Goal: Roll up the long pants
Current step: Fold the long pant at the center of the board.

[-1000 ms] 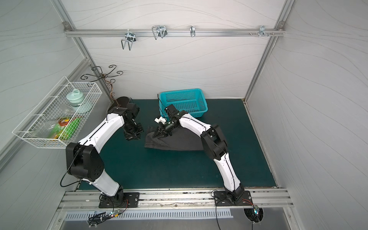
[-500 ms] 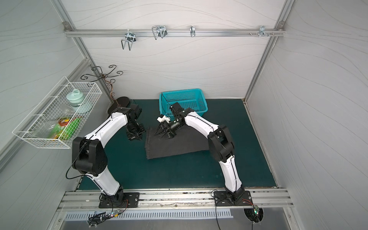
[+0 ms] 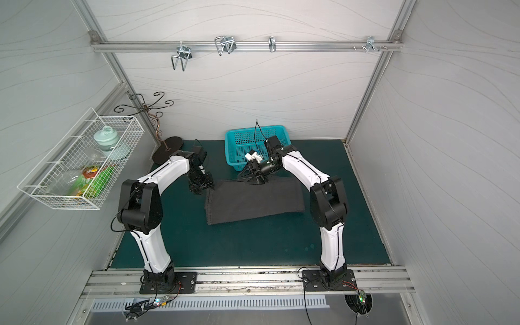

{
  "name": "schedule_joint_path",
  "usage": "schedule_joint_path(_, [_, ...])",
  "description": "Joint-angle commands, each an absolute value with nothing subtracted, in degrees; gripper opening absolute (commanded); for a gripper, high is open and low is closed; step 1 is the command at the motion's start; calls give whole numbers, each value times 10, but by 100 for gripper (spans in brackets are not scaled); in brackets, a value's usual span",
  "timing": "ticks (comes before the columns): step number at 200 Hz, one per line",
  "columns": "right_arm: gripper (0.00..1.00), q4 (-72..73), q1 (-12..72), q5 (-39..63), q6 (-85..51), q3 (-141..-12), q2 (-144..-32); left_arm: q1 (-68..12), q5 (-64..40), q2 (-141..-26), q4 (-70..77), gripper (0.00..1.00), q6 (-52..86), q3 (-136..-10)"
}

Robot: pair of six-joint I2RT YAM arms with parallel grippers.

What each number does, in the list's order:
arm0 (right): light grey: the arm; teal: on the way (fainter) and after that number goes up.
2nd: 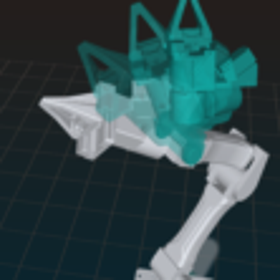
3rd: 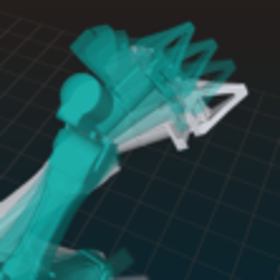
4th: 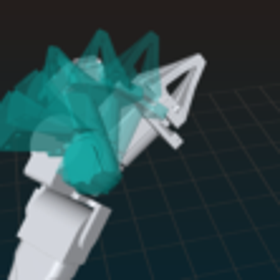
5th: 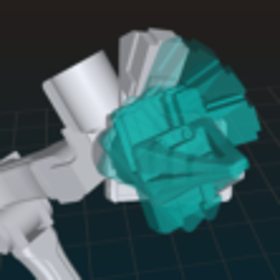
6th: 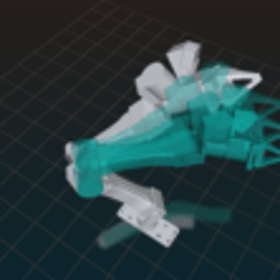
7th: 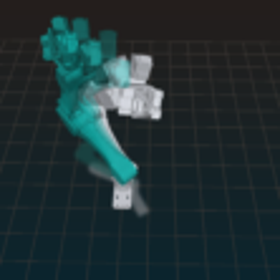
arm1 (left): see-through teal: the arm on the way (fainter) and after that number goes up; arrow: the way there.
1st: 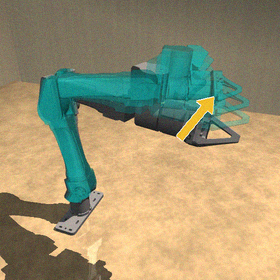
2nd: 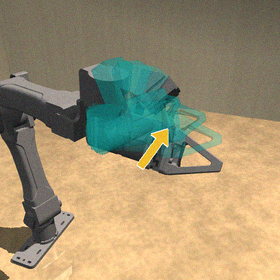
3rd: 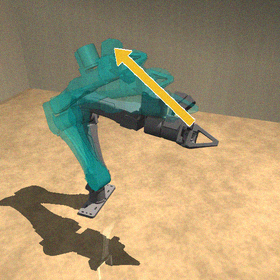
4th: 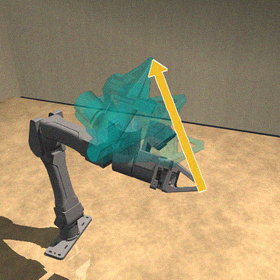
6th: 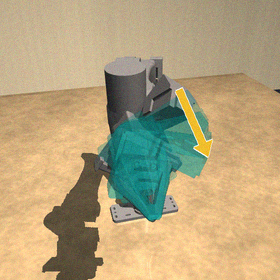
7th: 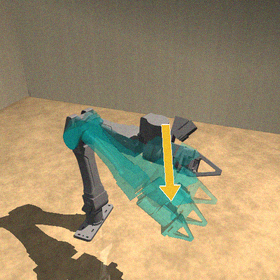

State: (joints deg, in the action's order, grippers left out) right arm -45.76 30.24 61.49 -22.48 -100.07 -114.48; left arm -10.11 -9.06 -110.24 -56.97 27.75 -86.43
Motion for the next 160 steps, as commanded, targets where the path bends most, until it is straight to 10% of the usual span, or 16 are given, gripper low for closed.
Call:
schedule_joint_path(1, [62, -480, 301, 618, -212, -1020, -1155, -97, -95, -1116, -540, 61, 239, -890])
schedule_joint_path(160, [62, -511, 287, 604, -208, -1061, -1184, -97, -78, -1211, -551, 53, 186, -991])
